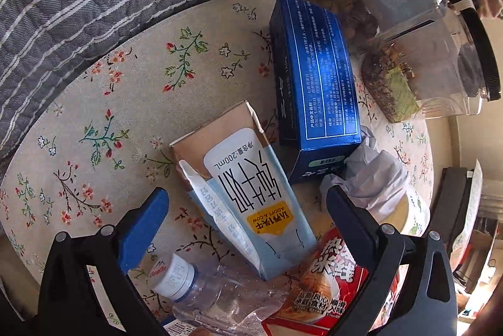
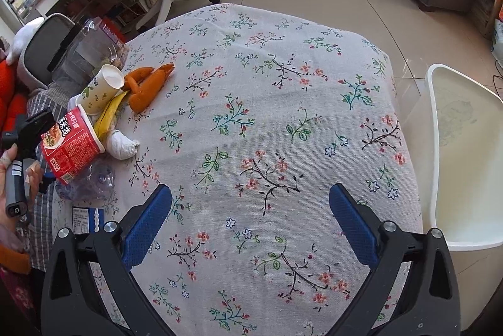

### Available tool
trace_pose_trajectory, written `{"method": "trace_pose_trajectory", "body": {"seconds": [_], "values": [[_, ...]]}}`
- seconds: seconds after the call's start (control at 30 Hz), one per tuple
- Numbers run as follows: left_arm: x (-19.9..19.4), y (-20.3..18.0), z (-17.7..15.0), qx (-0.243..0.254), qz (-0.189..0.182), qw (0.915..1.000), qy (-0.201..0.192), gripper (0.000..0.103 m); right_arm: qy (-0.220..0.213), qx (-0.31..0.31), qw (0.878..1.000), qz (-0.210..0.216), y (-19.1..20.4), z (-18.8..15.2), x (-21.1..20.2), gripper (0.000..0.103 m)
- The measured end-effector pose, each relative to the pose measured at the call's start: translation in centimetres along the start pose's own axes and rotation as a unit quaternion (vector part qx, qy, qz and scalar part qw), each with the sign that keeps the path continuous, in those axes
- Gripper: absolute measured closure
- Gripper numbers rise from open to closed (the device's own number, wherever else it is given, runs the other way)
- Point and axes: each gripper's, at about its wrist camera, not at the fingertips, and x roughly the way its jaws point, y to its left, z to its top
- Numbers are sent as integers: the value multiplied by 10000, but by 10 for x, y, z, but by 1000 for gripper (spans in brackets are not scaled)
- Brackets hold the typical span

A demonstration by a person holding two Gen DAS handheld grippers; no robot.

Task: Collect trash
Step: 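Grasp the white milk carton with the left tool while the right tool approaches the tissue, then grasp the crumpled white tissue with the right tool while the left tool holds the carton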

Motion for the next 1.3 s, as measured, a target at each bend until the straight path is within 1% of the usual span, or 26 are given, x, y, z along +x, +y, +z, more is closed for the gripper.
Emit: {"method": "trace_pose_trajectory", "body": {"seconds": [0.07, 0.1, 0.13, 0.17, 0.2, 0.23, 0.3, 0.33, 0.43, 0.5, 0.57, 0.63, 0.7, 0.77, 0.8, 0.87, 0.93, 1.03, 1.13, 1.17, 1.3], "values": [[5, -1, 5, 44, 56, 9998, 165, 6, 70, 82, 9999, 40, -2, 1, 4, 7], [7, -1, 6, 55, 55, 9997, 241, 8, 102, 105, 9999, 58, -3, 2, 6, 7], [9, -1, 6, 66, 44, 9994, 322, 13, 123, 109, 9998, 62, -2, 2, 8, 7], [9, -2, 5, 84, 48, 9992, 380, 15, 134, 89, 9999, 43, -1, 2, 10, 7], [8, -4, 4, 140, 77, 9992, 353, 18, 135, 52, 9999, 10, 0, 2, 12, 7], [5, -8, 3, 207, 13, 9992, 343, 28, 125, 3, 9999, -26, 1, 2, 13, 7], [0, -13, -1, 329, -212, 9985, 393, 35, 92, -116, 9999, -61, 5, 1, 13, 7], [-3, -14, -3, 386, -299, 9981, 388, 36, 64, -198, 9998, -56, 7, 1, 13, 7], [-14, -17, -11, 589, -537, 9965, 258, 37, -25, -558, 9984, 7, 17, 4, 10, 7], [-30, -22, -17, 717, -701, 9949, 134, 38, -109, -843, 9962, 193, 29, 9, 5, 7], [-49, -27, -26, 870, -897, 9922, -34, 39, -221, -1201, 9917, 393, 46, 17, -2, 7], [-69, -26, -32, 1063, -1092, 9879, -287, 39, -324, -1700, 9835, 516, 73, 31, -9, 7], [-95, -28, -39, 1287, -1187, 9825, -628, 39, -414, -2175, 9734, 589, 107, 48, -16, 7], [-115, -23, -44, 1501, -1205, 9756, -1059, 39, -450, -2620, 9610, 756, 146, 66, -22, 7], [-127, -23, -43, 1592, -1184, 9717, -1285, 39, -447, -2875, 9534, 794, 167, 74, -23, 7], [-152, -23, -48, 1741, -1141, 9628, -1725, 39, -509, -3434, 9350, 726, 209, 84, -24, 7], [-168, -17, -51, 1822, -1182, 9546, -2040, 39, -474, -3896, 9173, 678, 246, 91, -19, 7], [-187, -7, -53, 1849, -1313, 9470, -2276, 39, -232, -4384, 8955, 738, 291, 94, -3, 7], [-204, 9, -56, 1838, -1377, 9436, -2382, 39, 22, -4868, 8699, 789, 330, 90, 18, 7], [-204, 13, -52, 1816, -1384, 9434, -2405, 39, 143, -5039, 8601, 775, 341, 88, 27, 7], [-207, 32, -44, 1696, -1411, 9435, -2473, 39, 430, -5802, 8124, 384, 379, 76, 60, 7]]}}
